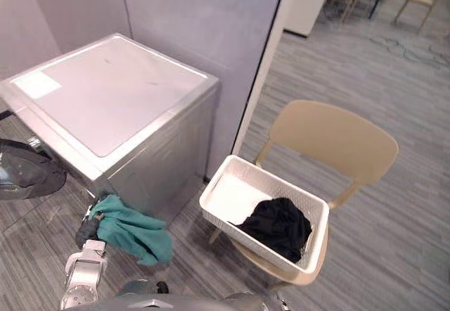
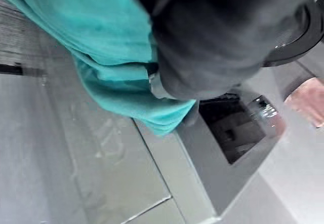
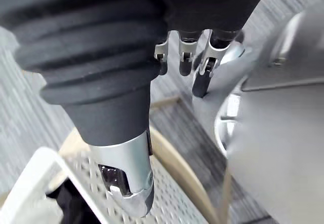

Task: Pick up the laundry basket with both hands and put the clothes into the washing machine.

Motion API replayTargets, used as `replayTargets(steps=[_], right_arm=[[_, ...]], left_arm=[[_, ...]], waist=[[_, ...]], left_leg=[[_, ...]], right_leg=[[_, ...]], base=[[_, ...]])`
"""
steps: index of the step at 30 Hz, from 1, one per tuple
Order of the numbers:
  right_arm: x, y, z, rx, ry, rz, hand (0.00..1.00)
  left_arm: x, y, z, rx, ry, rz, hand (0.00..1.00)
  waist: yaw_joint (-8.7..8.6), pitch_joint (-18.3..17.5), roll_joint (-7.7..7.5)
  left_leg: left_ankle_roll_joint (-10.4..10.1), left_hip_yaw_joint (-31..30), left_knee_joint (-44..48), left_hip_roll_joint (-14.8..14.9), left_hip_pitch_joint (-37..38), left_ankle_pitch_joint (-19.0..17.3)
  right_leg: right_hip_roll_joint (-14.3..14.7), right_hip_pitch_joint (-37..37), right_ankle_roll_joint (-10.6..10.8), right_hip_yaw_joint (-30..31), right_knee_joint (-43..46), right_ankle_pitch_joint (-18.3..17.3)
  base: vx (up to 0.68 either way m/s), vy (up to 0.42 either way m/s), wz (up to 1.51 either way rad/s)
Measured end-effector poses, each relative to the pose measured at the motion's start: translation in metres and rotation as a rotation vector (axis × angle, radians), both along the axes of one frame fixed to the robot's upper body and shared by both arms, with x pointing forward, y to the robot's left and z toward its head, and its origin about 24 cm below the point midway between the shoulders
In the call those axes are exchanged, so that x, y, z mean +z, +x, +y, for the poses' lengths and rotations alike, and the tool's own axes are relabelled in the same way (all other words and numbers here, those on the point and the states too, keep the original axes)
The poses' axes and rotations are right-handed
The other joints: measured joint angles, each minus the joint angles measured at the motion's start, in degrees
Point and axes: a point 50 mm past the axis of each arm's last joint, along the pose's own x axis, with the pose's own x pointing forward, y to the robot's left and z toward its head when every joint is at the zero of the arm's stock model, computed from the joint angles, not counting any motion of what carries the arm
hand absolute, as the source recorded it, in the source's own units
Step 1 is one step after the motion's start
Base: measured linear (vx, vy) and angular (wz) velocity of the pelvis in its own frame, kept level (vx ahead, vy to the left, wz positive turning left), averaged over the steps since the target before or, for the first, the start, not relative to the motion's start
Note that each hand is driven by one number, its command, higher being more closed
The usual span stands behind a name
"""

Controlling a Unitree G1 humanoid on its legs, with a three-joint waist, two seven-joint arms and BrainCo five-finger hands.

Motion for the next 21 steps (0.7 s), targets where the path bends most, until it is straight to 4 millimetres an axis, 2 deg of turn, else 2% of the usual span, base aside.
replayTargets(steps=[1, 2, 3, 4, 5, 6, 8, 9, 11, 13, 15, 18, 19, 20, 21], right_arm=[[-0.001, 0.008, 0.014, 0.027, 0.03, -0.028, 0.0], [0.001, 0.015, 0.017, 0.051, 0.034, -0.066, 0.0], [0.002, 0.017, 0.016, 0.063, 0.031, -0.077, 0.0], [0.002, 0.017, 0.017, 0.068, 0.032, -0.082, 0.0], [0.003, 0.021, 0.017, 0.075, 0.031, -0.094, 0.0], [0.004, 0.026, 0.017, 0.09, 0.027, -0.107, 0.0], [0.004, 0.027, 0.018, 0.099, 0.025, -0.111, 0.0], [0.003, 0.024, 0.019, 0.103, 0.028, -0.1, 0.0], [0.002, 0.022, 0.022, 0.098, 0.038, -0.084, 0.0], [0.002, 0.026, 0.022, 0.102, 0.037, -0.081, 0.0], [0.001, 0.027, 0.025, 0.123, 0.04, -0.066, 0.0], [0.002, 0.035, 0.021, 0.167, 0.024, -0.062, 0.0], [0.003, 0.036, 0.016, 0.179, 0.009, -0.062, 0.0], [0.004, 0.04, 0.013, 0.203, -0.006, -0.066, 0.0], [0.005, 0.04, 0.012, 0.209, -0.012, -0.067, 0.0]], left_arm=[[0.002, 0.001, 0.002, 0.013, 0.01, -0.011, 1.0], [0.004, 0.004, 0.002, 0.016, 0.023, -0.023, 1.0], [0.004, 0.005, 0.001, 0.012, 0.029, -0.025, 1.0], [0.006, 0.007, -0.001, 0.004, 0.03, -0.036, 1.0], [0.008, 0.01, -0.001, 0.004, 0.032, -0.046, 1.0], [0.009, 0.012, -0.002, 0.0, 0.032, -0.053, 1.0], [0.01, 0.015, -0.005, -0.011, 0.03, -0.061, 1.0], [0.011, 0.017, -0.007, -0.019, 0.028, -0.068, 1.0], [0.011, 0.017, -0.01, -0.029, 0.026, -0.069, 1.0], [0.01, 0.016, -0.011, -0.034, 0.022, -0.066, 1.0], [0.01, 0.016, -0.011, -0.034, 0.02, -0.068, 1.0], [0.012, 0.017, -0.013, -0.047, 0.008, -0.081, 1.0], [0.014, 0.019, -0.015, -0.043, -0.005, -0.098, 1.0], [0.016, 0.016, -0.011, -0.029, -0.001, -0.101, 1.0], [0.016, 0.013, -0.008, -0.013, 0.001, -0.102, 1.0]], waist=[[0.02, -0.2, -0.81], [-0.1, -0.2, -1.73], [-0.11, -0.6, -2.02], [-0.16, -1.3, -3.24], [-0.06, -1.2, -3.33], [0.03, -1.0, -2.93], [-0.14, -1.1, -2.24], [-0.52, -1.8, -2.88], [-0.21, -3.0, -3.92], [0.55, -3.3, -3.5], [0.84, -3.9, -2.77], [0.6, -2.8, -1.26], [0.38, -1.9, -0.09], [0.73, -0.7, -0.19], [1.39, -0.8, 0.23]], left_leg=[[0.2, -0.3, -1.7, 0.0, 0.5, 0.3], [0.1, -0.3, -2.3, -0.5, 0.0, 0.3], [0.1, -0.3, -2.4, -1.0, -0.7, 0.2], [-0.1, 0.2, -2.6, -1.8, -1.8, 0.4], [-0.3, 0.3, -2.6, -1.9, -2.9, 0.5], [-0.6, -0.3, -2.7, -1.7, -3.5, 0.8], [-1.6, -3.2, -4.4, -1.3, -3.1, 4.3], [-1.9, -3.9, -6.5, -1.3, -2.3, 5.7], [-2.1, -3.0, -11.2, -1.4, -0.3, 7.6], [-2.1, -2.8, -14.6, -1.5, 1.9, 10.4], [-2.1, -2.8, -14.9, -1.9, 2.4, 11.5], [-1.8, -3.0, 0.1, -2.3, -5.5, 9.3], [-1.8, -3.1, 6.6, -2.1, -8.8, 9.3], [-0.3, -1.6, 11.5, -0.9, -10.1, 5.9], [1.2, 0.7, 16.5, 1.3, -11.1, 2.8]], right_leg=[[5.2, -1.8, 1.6, 3.0, 2.1, -5.2], [10.0, -2.1, 2.4, 3.6, -0.8, -8.6], [11.0, -1.3, 2.0, 3.1, -3.2, -10.3], [11.8, 0.7, 4.2, 4.5, -8.7, -11.9], [12.3, 1.2, 4.3, 5.1, -11.5, -12.7], [12.9, 1.1, 4.3, 5.4, -12.3, -12.7], [14.7, 1.2, 3.7, 8.4, -12.2, -12.3], [15.1, 2.2, 3.7, 9.7, -13.3, -12.2], [15.4, 3.2, 3.7, 9.7, -15.6, -12.1], [15.9, 4.0, 3.8, 10.6, -16.7, -11.9], [15.8, 4.2, 4.2, 11.1, -16.7, -11.5], [14.4, 3.9, 4.2, 8.6, -14.1, -11.4], [13.3, 3.8, 3.9, 7.2, -11.6, -11.2], [12.0, 3.9, 3.4, 6.8, -11.0, -11.0], [12.0, 4.3, 3.1, 6.6, -11.6, -11.2]], base=[[-0.03, -0.108, 0.46], [-0.02, -0.137, 0.49], [0.0, -0.156, 0.48], [0.0, -0.132, 0.34], [0.01, -0.115, 0.26], [0.0, -0.099, 0.23], [0.01, -0.065, 0.34], [0.05, -0.067, 0.44], [0.07, -0.093, 0.2], [0.04, -0.044, -0.17], [0.04, 0.009, 0.0], [0.0, 0.055, 0.69], [-0.08, 0.124, 0.71], [-0.09, 0.146, 0.47], [-0.07, 0.168, -0.18]])
